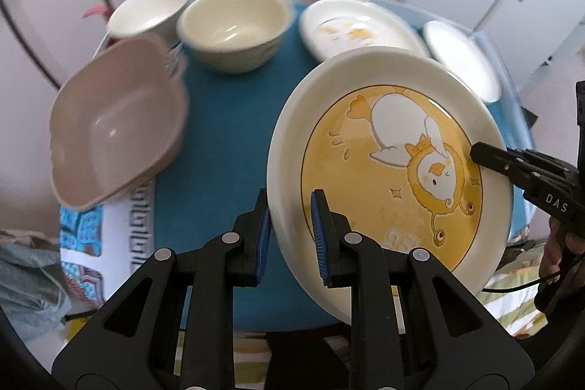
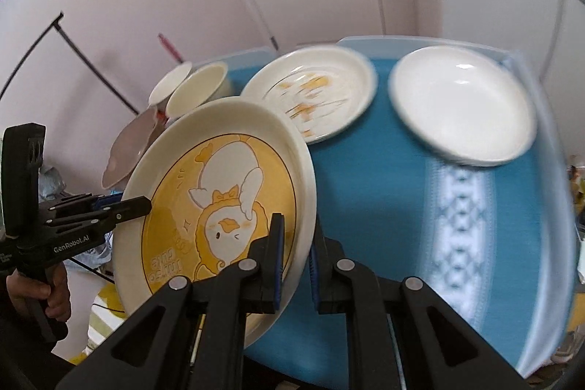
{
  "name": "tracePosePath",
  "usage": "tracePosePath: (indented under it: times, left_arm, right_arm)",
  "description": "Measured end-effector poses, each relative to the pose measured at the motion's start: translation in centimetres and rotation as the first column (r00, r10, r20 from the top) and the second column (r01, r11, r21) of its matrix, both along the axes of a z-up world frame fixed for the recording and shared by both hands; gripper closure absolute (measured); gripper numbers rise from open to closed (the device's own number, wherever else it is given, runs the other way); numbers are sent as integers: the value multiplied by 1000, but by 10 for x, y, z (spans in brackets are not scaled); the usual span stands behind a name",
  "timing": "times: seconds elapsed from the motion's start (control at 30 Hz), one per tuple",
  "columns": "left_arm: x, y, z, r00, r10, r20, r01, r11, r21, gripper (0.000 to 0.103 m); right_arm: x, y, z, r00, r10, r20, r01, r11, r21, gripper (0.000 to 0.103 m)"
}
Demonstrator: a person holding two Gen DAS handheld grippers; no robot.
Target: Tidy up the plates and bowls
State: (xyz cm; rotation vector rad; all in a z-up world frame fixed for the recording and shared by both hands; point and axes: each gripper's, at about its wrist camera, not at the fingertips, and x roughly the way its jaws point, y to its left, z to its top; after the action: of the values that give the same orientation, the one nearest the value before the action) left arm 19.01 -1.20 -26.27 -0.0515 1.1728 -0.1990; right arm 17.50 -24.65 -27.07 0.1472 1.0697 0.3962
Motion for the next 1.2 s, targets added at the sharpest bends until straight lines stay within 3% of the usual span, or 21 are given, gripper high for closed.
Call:
tracePosePath:
  times: [0.33, 0.63, 1.03, 1.17, 1.2]
  left_arm:
    - [-6, 56, -44, 1000, 23, -9, -23, 1000, 19, 84]
    - [-10, 56, -39, 1000, -3, 15, 3, 1000, 17, 85]
    - [2, 49, -43, 1000, 9, -13, -9, 1000, 14, 84]
    - [1, 46, -47, 999, 27, -26, -26, 999, 31, 78]
    - [1, 45, -47, 999, 26, -26, -25, 999, 33, 67]
  right_arm:
    - [13, 58, -32, 999, 49, -11, -49, 999, -16, 92]
    - [14, 53, -39, 998, 36, -42, -37, 999, -25, 92]
    - [17, 52, -43, 996, 29, -90, -32, 999, -33, 92]
    - [18, 50, -44, 996, 25, -90, -28, 999, -29, 92]
    - [19, 49, -44, 996, 23, -88, -26, 999, -31, 92]
